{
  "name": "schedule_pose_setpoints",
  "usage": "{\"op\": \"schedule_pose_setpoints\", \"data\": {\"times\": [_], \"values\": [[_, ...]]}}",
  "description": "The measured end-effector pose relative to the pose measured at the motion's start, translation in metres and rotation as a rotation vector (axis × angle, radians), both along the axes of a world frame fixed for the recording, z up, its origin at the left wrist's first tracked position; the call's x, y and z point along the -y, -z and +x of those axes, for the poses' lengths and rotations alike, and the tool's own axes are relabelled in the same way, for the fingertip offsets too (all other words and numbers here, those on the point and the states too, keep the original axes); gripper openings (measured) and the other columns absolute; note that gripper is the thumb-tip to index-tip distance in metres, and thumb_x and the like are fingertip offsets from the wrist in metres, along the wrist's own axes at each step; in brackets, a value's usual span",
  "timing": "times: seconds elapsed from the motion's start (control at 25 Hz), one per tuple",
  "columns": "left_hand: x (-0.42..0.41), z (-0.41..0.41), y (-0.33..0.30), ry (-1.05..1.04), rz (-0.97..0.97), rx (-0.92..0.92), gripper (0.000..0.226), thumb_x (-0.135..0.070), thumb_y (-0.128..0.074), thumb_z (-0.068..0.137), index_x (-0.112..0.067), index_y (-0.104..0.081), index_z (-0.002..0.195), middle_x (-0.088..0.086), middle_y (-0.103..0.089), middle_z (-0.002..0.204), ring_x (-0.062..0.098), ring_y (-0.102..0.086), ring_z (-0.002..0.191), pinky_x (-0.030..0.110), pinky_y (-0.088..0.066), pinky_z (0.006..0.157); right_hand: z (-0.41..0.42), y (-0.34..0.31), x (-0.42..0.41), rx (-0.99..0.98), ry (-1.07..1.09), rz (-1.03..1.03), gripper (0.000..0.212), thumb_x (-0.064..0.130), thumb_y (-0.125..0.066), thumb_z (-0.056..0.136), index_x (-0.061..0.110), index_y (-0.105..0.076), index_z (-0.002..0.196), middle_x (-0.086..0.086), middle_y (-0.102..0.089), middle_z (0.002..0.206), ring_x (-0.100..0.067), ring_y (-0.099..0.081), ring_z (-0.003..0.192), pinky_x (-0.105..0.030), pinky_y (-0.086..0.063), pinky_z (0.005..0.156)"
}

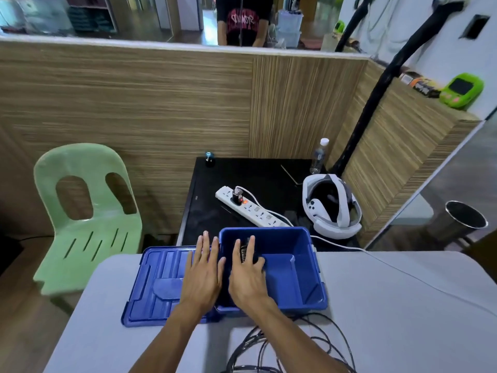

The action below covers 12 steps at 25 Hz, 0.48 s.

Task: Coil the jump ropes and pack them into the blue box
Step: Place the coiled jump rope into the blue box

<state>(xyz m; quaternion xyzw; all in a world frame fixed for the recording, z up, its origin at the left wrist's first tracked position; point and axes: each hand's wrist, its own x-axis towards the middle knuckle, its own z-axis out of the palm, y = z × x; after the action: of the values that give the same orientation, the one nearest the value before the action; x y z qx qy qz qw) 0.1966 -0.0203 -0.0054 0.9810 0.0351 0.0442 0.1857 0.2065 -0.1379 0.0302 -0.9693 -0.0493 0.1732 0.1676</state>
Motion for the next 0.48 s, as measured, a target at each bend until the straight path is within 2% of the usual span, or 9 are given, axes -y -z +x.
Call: {"op": "schedule_pose_setpoints", "data": {"times": [0.12, 0.28, 0.4, 0.48], "values": [[-0.003, 0.009, 0.007, 0.016, -0.09, -0.044, 0.067, -0.053, 0.002, 0.093, -0.025, -0.003, 0.154, -0.007, 0.014, 0.159, 0.008, 0.014, 0.146, 0.036, -0.005, 0.121, 0.015, 0.018, -0.006, -0.093, -0.008, -0.011, 0.085, 0.006, -0.048, 0.096, 0.018, 0.011, 0.155, -0.013, 0.03, 0.158, -0.049, -0.013, 0.14, -0.054, -0.029, 0.111], [-0.004, 0.01, 0.01, 0.078, -0.205, -0.073, 0.06, -0.046, -0.01, 0.098, -0.024, -0.003, 0.153, -0.014, 0.007, 0.157, 0.002, 0.006, 0.146, 0.03, -0.006, 0.121, 0.023, 0.033, -0.012, -0.213, -0.049, -0.016, 0.096, 0.002, -0.053, 0.092, 0.023, 0.016, 0.155, -0.01, 0.037, 0.155, -0.047, -0.006, 0.142, -0.058, -0.023, 0.112], [-0.004, 0.009, 0.011, 0.091, -0.251, -0.068, 0.06, -0.043, -0.013, 0.1, -0.019, -0.005, 0.154, -0.011, -0.001, 0.159, 0.005, 0.0, 0.147, 0.026, -0.006, 0.119, 0.03, 0.048, -0.006, -0.373, -0.088, -0.001, 0.106, 0.01, -0.056, 0.09, 0.024, 0.031, 0.148, -0.009, 0.05, 0.145, -0.038, 0.022, 0.146, -0.062, -0.007, 0.115], [-0.004, 0.009, 0.011, 0.1, -0.256, -0.07, 0.062, -0.043, -0.013, 0.098, -0.018, -0.005, 0.154, -0.008, -0.005, 0.161, 0.006, -0.003, 0.148, 0.027, -0.008, 0.12, 0.032, 0.054, -0.004, -0.411, -0.094, -0.011, 0.11, 0.016, -0.058, 0.091, 0.026, 0.037, 0.144, -0.008, 0.055, 0.14, -0.034, 0.029, 0.144, -0.064, -0.003, 0.114]]}}
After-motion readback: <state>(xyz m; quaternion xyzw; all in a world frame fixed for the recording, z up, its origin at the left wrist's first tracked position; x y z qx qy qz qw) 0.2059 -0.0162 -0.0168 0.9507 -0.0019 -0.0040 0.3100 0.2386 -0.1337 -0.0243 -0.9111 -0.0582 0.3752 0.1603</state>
